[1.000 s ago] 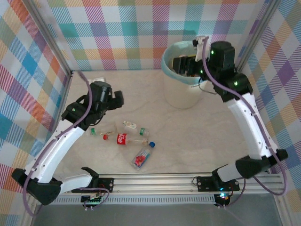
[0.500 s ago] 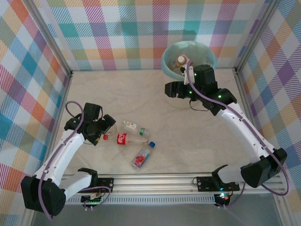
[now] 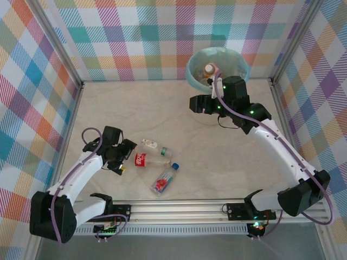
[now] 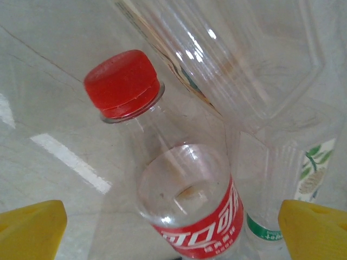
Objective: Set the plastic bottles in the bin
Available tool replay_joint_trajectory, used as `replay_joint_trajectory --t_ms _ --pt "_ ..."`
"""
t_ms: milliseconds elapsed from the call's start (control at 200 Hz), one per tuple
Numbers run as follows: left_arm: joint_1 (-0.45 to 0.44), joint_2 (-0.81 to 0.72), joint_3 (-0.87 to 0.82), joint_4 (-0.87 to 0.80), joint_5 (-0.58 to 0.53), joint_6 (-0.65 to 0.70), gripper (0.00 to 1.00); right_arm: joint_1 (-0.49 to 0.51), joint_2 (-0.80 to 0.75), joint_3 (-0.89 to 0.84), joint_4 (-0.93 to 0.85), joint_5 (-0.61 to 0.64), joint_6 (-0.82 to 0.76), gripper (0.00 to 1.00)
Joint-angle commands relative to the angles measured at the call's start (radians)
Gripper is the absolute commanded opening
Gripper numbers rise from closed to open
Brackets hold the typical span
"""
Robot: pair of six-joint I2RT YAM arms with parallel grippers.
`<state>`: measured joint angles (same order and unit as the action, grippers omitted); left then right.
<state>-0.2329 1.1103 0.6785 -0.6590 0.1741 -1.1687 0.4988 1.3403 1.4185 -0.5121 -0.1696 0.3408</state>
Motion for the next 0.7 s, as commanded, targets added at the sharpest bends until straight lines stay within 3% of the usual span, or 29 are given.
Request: replay_joint_trajectory --t_ms 0,355,695 --pt "-0.028 0.041 -0.018 0.074 0.036 -0.035 1.00 0.004 0.008 -0.007 0.022 -0.006 0.004 0.71" --pt "-0.055 0.124 -0.071 0.182 0.045 -0.093 0.90 0.004 0.003 -0.022 0.011 0.013 -0.011 0.73" --pt "-0.057 0.089 -0.083 0.187 0.021 -0.118 0.67 0.004 0.004 -0.023 0.001 0.018 -0.023 0.73"
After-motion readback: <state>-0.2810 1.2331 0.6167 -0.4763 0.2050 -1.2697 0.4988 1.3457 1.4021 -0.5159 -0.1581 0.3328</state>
